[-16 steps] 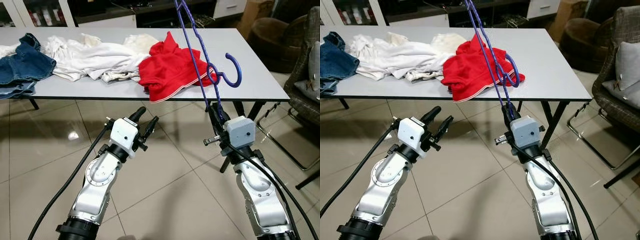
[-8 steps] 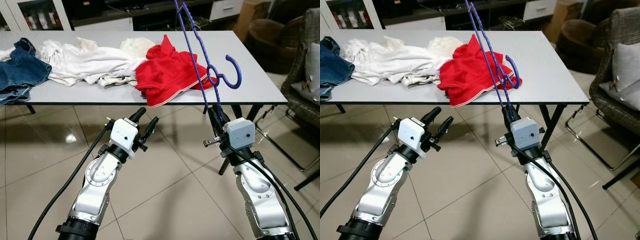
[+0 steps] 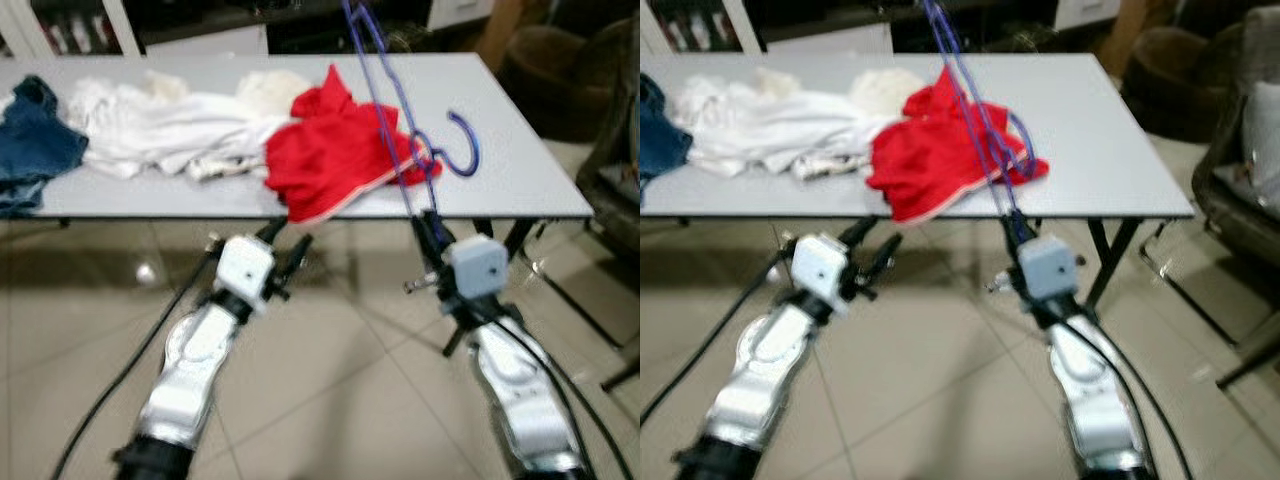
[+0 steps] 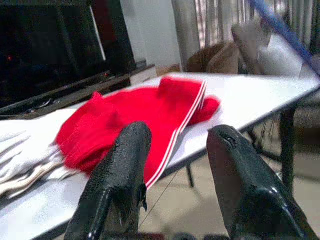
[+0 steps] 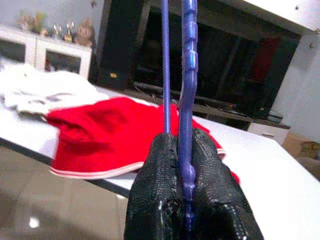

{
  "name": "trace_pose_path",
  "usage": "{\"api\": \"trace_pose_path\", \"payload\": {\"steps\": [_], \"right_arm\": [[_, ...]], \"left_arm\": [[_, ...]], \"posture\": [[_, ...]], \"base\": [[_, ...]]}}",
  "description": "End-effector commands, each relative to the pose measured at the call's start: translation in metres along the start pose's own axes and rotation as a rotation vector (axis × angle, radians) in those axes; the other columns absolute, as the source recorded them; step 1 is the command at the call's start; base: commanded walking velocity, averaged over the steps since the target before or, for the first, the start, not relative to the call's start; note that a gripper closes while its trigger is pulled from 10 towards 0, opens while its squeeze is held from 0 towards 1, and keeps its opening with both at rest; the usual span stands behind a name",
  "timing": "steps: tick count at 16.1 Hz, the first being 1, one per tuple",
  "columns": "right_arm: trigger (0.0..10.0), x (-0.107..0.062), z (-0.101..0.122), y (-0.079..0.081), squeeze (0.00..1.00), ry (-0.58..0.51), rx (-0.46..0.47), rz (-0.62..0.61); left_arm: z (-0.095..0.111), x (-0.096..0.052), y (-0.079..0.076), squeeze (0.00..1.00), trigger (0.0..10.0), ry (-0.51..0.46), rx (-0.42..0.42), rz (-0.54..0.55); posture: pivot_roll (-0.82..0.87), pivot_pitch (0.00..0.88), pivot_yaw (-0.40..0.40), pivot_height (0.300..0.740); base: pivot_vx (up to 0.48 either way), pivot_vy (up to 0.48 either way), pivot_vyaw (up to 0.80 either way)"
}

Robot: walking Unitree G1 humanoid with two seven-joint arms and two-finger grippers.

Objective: Hang hanger

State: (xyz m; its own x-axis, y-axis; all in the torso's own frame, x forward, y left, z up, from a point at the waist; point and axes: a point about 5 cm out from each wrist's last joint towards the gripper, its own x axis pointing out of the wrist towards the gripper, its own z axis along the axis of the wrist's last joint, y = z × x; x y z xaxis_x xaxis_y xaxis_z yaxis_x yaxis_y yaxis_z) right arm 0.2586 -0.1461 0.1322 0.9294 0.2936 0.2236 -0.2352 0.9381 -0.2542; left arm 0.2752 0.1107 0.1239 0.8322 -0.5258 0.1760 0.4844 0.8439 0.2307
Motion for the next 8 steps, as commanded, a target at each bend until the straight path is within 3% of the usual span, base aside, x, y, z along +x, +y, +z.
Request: {"api": "trace_pose_path", "payload": {"steps": [1, 8], "right_arm": [[10.0, 0.0047, 0.0075, 0.0024, 0.0, -0.04, 0.0, 0.004], [10.0, 0.0039, 0.0073, 0.0018, 0.0, -0.039, -0.001, 0.001]], "left_arm": [[-0.0005, -0.0034, 0.0075, 0.0, 10.0, 0.013, 0.021, 0.011], [-0.0004, -0.0028, 0.0061, 0.0, 10.0, 0.012, 0.02, 0.008]], "posture": [[0.08, 0.0, 0.022, 0.74], [0.08, 0.0, 0.021, 0.74]], "base": [[0.349, 0.0, 0.0], [0.373, 0.0, 0.0]]}}
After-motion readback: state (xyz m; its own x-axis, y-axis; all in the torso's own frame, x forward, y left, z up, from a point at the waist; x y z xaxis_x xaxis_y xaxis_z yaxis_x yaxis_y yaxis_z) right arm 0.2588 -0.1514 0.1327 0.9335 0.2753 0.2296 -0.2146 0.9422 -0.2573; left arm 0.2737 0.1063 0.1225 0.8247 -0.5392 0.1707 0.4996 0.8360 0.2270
